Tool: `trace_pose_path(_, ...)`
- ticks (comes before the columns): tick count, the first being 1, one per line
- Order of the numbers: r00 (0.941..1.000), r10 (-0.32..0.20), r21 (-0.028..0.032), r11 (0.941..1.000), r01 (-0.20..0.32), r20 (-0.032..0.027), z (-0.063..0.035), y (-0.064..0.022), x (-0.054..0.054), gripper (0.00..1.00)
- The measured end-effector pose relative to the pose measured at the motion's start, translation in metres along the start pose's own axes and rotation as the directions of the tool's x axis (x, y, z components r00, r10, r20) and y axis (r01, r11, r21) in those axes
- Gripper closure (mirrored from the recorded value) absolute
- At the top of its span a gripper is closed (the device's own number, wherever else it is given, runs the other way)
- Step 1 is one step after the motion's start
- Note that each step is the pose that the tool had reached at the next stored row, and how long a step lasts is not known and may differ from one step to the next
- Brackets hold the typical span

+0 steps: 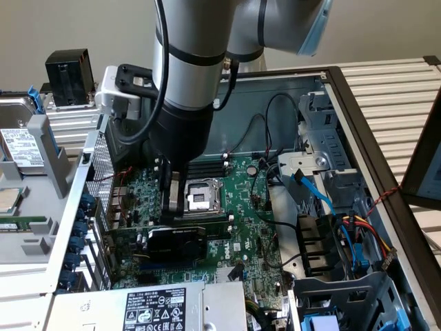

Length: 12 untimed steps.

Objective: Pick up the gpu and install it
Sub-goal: 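Press down on the gpu until it lock into place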

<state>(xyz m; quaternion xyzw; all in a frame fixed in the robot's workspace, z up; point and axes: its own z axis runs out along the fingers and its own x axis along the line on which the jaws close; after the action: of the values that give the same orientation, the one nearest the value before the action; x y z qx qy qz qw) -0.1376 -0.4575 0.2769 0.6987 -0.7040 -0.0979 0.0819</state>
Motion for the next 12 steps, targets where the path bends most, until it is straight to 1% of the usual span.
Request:
trace_pose_path(2,1.0,0.002,0.011,0.9999,-0.002,0.0006,0.0005,0.0014,-0.0014,0.89)
trace_pose_path(4,1.0,0.004,0.0202,0.9998,-0.004,0.0015,0.0008,0.0026,-0.0022,0.89)
trace_pose_path(6,1.0,0.007,0.0278,0.9996,-0.007,0.0026,0.0012,0.0037,-0.0024,0.89)
trace_pose_path(7,1.0,0.009,0.0307,0.9995,-0.009,0.003,0.0014,0.0043,-0.0026,0.89)
trace_pose_path(9,0.9999,0.013,0.0337,0.9993,-0.013,0.0038,0.0018,0.0064,-0.0029,0.89)
trace_pose_path(10,0.9999,0.014,0.0364,0.9992,-0.014,0.004,0.002,0.0074,-0.003,0.89)
trace_pose_path(11,0.9999,0.014,0.0411,0.999,-0.015,0.0044,0.0023,0.0083,-0.0032,0.89)
trace_pose_path(12,0.9999,0.014,0.0501,0.9986,-0.014,0.0046,0.0026,0.009,-0.0033,0.89)
